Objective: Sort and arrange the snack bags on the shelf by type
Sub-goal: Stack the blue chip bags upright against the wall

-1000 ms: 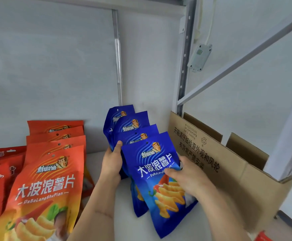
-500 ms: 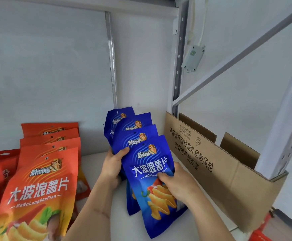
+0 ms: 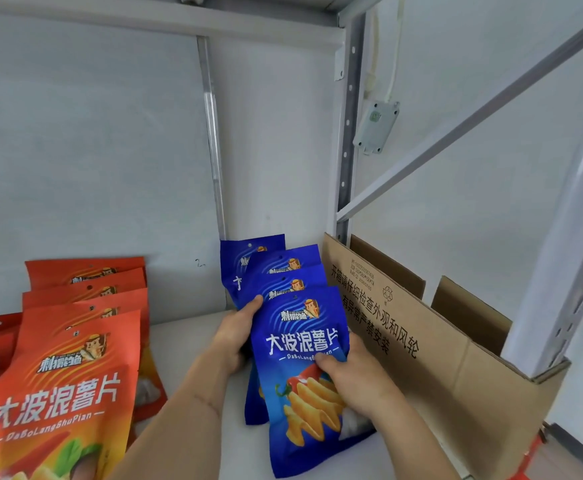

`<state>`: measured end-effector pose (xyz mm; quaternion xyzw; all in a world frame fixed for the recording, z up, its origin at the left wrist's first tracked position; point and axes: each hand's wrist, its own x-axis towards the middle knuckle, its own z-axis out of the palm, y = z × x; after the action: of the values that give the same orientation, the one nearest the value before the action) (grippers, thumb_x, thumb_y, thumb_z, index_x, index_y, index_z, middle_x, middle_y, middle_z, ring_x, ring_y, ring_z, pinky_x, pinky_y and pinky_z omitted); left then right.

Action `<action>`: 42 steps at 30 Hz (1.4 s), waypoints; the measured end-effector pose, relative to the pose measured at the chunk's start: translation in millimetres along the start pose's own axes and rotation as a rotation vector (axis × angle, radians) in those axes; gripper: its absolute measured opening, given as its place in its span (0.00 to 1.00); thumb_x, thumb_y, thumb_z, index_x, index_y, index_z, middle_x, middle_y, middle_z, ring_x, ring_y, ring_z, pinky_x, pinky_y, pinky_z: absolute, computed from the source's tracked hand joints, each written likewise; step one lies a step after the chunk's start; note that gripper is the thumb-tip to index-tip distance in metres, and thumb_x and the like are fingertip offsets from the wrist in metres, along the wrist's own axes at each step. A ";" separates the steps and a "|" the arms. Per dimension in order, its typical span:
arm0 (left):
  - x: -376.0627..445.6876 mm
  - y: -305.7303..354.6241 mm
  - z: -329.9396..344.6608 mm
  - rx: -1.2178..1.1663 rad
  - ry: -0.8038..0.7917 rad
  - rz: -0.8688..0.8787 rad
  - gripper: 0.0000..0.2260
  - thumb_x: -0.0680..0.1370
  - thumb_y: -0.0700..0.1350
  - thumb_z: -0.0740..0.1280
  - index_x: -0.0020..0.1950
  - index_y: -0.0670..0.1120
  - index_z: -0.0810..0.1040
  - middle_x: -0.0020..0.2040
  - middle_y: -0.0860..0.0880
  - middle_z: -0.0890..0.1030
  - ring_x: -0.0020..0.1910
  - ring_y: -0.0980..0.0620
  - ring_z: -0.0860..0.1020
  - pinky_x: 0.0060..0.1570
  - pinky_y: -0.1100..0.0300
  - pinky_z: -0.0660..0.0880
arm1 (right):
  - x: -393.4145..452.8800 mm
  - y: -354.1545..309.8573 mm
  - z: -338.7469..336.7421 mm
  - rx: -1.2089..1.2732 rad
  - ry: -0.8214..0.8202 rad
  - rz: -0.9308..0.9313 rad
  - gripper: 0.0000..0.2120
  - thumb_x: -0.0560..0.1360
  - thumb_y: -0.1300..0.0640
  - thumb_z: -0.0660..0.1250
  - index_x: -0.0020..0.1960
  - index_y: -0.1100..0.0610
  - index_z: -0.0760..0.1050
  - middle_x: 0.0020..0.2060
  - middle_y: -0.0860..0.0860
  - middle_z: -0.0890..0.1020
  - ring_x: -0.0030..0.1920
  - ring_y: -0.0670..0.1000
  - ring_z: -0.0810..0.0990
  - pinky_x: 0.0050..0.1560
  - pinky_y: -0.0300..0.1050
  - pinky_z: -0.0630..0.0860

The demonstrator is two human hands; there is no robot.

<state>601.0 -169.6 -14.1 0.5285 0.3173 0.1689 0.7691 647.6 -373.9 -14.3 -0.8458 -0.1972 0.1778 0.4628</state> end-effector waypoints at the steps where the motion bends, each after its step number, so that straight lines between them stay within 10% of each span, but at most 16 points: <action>1: -0.1 1.3 0.2 0.012 0.014 0.011 0.22 0.77 0.56 0.72 0.62 0.42 0.75 0.46 0.42 0.88 0.46 0.41 0.86 0.50 0.46 0.83 | 1.1 0.3 -2.1 0.030 -0.014 0.003 0.21 0.76 0.46 0.69 0.66 0.45 0.66 0.55 0.42 0.79 0.54 0.45 0.78 0.51 0.44 0.73; 5: -1.1 2.8 -1.9 -0.021 0.097 0.121 0.20 0.78 0.55 0.71 0.65 0.46 0.72 0.48 0.43 0.87 0.41 0.44 0.87 0.36 0.54 0.82 | 3.3 0.3 -4.1 0.127 -0.002 -0.023 0.20 0.75 0.48 0.70 0.63 0.45 0.67 0.51 0.41 0.79 0.52 0.44 0.79 0.48 0.43 0.74; 13: -17.6 -8.3 2.6 -0.069 0.058 0.172 0.27 0.77 0.58 0.71 0.71 0.50 0.67 0.48 0.45 0.88 0.45 0.43 0.87 0.40 0.49 0.84 | 14.3 4.1 6.4 0.074 0.190 -0.026 0.30 0.71 0.35 0.70 0.67 0.48 0.69 0.61 0.47 0.75 0.59 0.50 0.77 0.57 0.53 0.79; 17: -13.7 -5.8 5.1 -0.031 -0.017 0.150 0.28 0.76 0.62 0.70 0.70 0.51 0.70 0.51 0.44 0.87 0.48 0.41 0.87 0.53 0.40 0.82 | 13.2 4.8 6.7 0.174 0.109 -0.044 0.19 0.74 0.40 0.70 0.60 0.44 0.68 0.49 0.41 0.80 0.48 0.43 0.82 0.50 0.47 0.81; 24: -8.5 -3.9 6.1 0.002 -0.031 0.073 0.33 0.74 0.64 0.71 0.73 0.50 0.68 0.51 0.43 0.87 0.48 0.41 0.87 0.42 0.48 0.84 | 20.7 4.8 13.7 0.151 0.158 -0.049 0.15 0.75 0.41 0.69 0.55 0.43 0.68 0.51 0.43 0.81 0.49 0.45 0.82 0.53 0.52 0.81; 42: -48.9 -30.0 20.9 -0.068 0.076 0.176 0.24 0.77 0.45 0.74 0.68 0.49 0.68 0.53 0.44 0.85 0.43 0.45 0.87 0.37 0.53 0.83 | 36.0 -5.7 -10.9 0.219 -0.004 -0.032 0.27 0.76 0.44 0.70 0.70 0.51 0.65 0.49 0.47 0.83 0.41 0.45 0.85 0.36 0.40 0.78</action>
<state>576.5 -225.0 -21.6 0.5209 0.2928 0.2665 0.7563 682.9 -361.0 -8.1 -0.7865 -0.1913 0.1925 0.5548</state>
